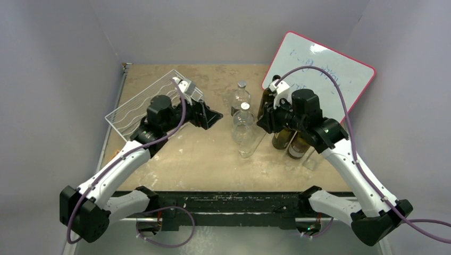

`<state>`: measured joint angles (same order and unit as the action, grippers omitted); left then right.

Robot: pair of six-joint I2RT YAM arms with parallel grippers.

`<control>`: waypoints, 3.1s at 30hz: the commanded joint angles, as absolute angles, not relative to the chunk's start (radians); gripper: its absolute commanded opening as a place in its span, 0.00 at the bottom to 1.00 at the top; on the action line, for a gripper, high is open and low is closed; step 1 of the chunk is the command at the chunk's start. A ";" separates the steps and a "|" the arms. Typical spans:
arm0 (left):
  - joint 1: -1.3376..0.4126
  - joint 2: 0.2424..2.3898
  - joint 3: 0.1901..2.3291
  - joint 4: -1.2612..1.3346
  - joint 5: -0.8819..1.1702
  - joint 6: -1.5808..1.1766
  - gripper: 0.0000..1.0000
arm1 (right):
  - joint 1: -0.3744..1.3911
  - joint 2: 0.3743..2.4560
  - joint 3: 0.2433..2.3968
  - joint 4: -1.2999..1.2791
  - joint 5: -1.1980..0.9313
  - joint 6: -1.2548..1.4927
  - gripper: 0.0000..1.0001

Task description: Put the wine bottle on the wine rack

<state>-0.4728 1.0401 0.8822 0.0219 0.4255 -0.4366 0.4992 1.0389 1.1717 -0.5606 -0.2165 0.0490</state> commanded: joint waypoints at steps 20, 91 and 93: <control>-0.851 1.202 0.742 0.259 0.189 -0.056 0.78 | 0.505 1.026 1.180 -0.201 -0.492 0.195 0.00; -0.982 0.916 0.747 -0.142 -0.270 1.069 0.00 | 0.741 1.374 1.154 -0.223 -0.669 0.143 0.69; -0.981 0.917 0.752 -0.143 -0.275 1.062 0.00 | 0.744 1.379 1.154 -0.215 -0.675 0.147 0.60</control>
<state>-0.9768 0.9485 0.7078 -0.2260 -0.2489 1.0420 0.7349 1.3808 1.1545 -0.2714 -0.6449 0.1360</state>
